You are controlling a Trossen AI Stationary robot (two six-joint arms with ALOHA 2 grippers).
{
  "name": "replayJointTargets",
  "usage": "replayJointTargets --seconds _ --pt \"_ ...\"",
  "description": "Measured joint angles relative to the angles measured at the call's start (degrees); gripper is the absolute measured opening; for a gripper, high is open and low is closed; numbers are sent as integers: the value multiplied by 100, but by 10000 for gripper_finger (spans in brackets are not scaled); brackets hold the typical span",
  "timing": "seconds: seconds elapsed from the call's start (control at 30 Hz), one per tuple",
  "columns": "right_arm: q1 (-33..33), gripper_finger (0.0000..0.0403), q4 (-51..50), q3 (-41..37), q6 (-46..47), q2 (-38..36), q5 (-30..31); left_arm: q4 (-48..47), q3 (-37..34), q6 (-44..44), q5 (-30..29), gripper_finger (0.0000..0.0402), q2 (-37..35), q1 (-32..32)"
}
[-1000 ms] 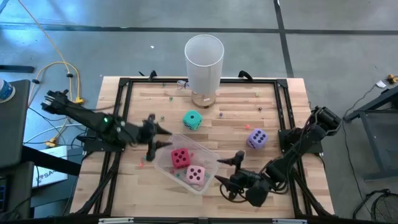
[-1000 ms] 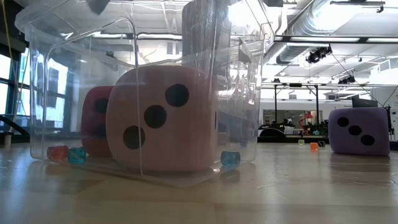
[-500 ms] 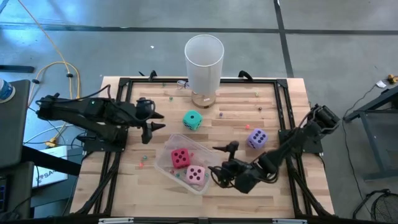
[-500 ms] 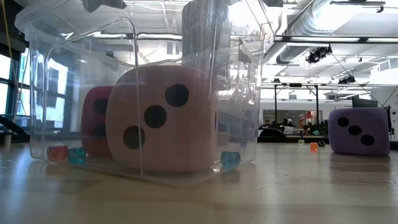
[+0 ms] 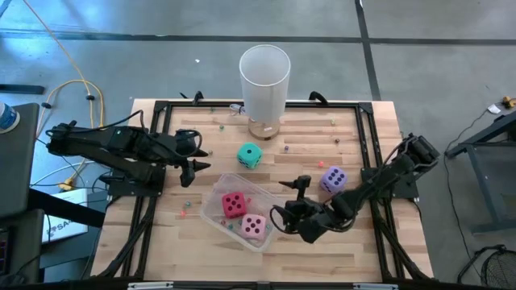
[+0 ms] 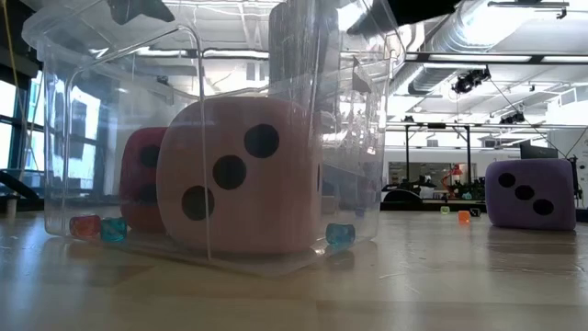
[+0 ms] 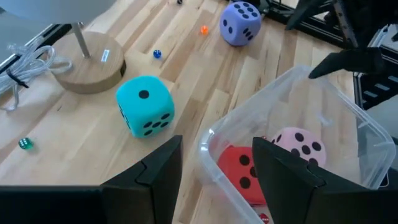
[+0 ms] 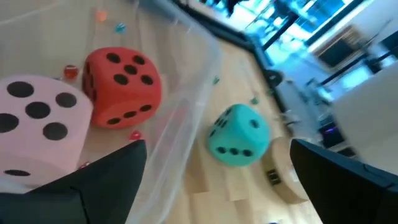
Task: Pick & Place Dice
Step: Put the big purple dice into the transparent bin
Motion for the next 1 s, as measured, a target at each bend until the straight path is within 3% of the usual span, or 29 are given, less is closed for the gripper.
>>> replayJointTargets --seconds 0.07,0.13,0.37,0.47,0.6,0.8,1.0 --pt "47 388 13 0 -90 -10 169 -2 0 -7 16 186 0 0" --pt "85 388 133 0 -91 -10 -40 -21 0 -8 16 186 0 -2" --pt "-214 398 1475 0 -1277 -8 -3090 -69 0 -7 15 186 0 -1" --pt "-363 394 1683 -1 -1285 -5 -3784 -68 0 -7 14 186 0 -2" --pt "-526 393 1628 -2 -1172 -5 -3627 -66 0 29 13 186 0 -2" --pt "-578 392 1765 -2 -1262 -5 -2544 -58 -2 141 11 186 28 -2" --pt "-658 393 2669 0 -1135 -5 -1953 -3 -2 144 9 186 28 -2"
